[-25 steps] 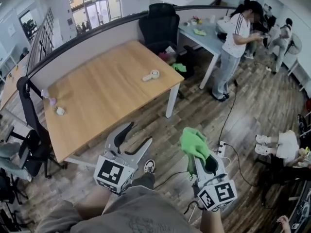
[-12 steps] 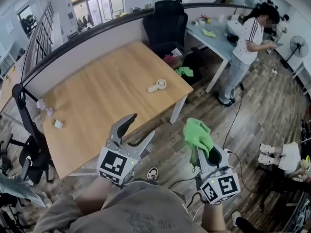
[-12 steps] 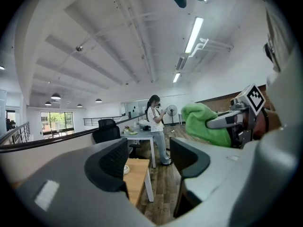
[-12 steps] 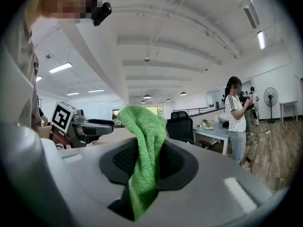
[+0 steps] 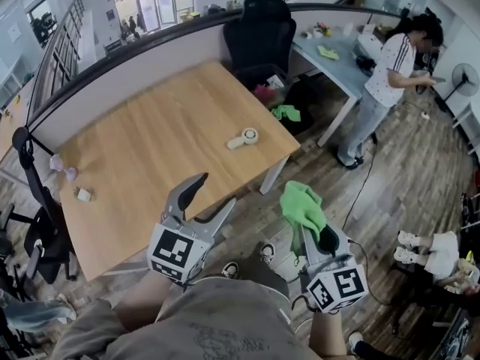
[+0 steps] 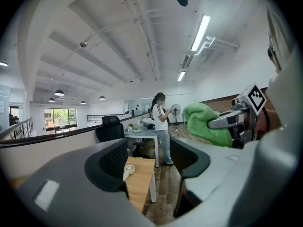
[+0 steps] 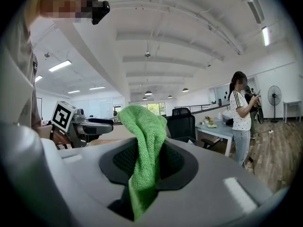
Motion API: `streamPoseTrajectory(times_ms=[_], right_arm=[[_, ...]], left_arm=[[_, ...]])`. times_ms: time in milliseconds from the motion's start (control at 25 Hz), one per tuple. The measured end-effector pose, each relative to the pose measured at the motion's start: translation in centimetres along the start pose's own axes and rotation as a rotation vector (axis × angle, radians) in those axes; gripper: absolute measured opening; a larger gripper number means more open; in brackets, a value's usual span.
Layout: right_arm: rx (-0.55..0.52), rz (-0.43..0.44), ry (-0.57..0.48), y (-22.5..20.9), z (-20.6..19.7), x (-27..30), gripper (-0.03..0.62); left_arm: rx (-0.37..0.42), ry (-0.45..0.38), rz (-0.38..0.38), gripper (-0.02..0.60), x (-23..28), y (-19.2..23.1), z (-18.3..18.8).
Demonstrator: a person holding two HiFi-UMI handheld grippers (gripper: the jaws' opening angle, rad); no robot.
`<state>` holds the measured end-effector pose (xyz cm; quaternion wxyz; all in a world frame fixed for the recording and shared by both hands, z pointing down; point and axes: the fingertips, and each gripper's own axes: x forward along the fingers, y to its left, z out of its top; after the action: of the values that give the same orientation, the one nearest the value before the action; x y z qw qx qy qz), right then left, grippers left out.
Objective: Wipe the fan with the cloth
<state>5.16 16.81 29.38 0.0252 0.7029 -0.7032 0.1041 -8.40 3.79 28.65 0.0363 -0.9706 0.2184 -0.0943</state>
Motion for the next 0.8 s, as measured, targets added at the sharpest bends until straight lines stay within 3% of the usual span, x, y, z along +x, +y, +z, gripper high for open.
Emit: streamPoseTrajectory(times_ms=[320, 800], right_arm=[[0.007, 0.057, -0.001, -5.2, 0.9, 4.8, 0.097], [-0.038, 0.253, 0.033, -14.0, 4.1, 16.4, 0.097]], left_arm=[[0.01, 0.013, 0.067, 0.279, 4.5, 1.9, 0.5], [-0.043, 0.079, 0.245, 0.279, 14.3, 6.1, 0.3]])
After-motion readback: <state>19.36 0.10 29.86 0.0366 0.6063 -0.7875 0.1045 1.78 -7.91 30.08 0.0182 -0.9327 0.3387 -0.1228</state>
